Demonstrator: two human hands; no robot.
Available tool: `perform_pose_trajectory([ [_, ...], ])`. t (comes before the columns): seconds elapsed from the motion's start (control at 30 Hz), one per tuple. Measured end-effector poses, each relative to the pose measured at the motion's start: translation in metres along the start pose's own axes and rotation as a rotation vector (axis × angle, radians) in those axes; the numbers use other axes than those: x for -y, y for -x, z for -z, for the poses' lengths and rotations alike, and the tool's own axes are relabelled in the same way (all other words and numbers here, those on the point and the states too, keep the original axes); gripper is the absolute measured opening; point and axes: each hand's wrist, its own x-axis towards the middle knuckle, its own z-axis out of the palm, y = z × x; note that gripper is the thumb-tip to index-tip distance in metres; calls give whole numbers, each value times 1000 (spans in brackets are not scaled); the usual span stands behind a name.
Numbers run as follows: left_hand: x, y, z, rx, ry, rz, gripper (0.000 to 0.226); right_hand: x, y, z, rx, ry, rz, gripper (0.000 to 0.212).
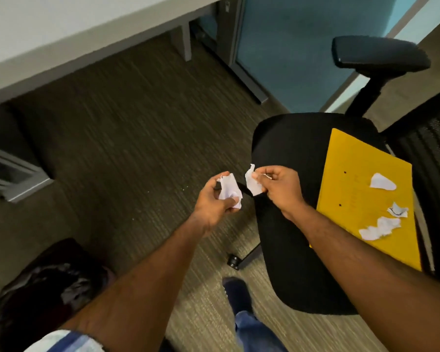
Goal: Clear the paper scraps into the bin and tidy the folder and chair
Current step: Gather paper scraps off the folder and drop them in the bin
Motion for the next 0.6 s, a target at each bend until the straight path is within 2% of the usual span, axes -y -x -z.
perform_pose_trajectory([
  [0.17,5,31,58,-99,60,-36,58,6,27,-73,174,34,-7,5],
  [0.4,23,93,152,-210,99,-69,61,-9,86,-183,323,127,31,9],
  [0.6,42,154,239,-415,124,-51,45,-13,145,-270,497,205,61,12],
])
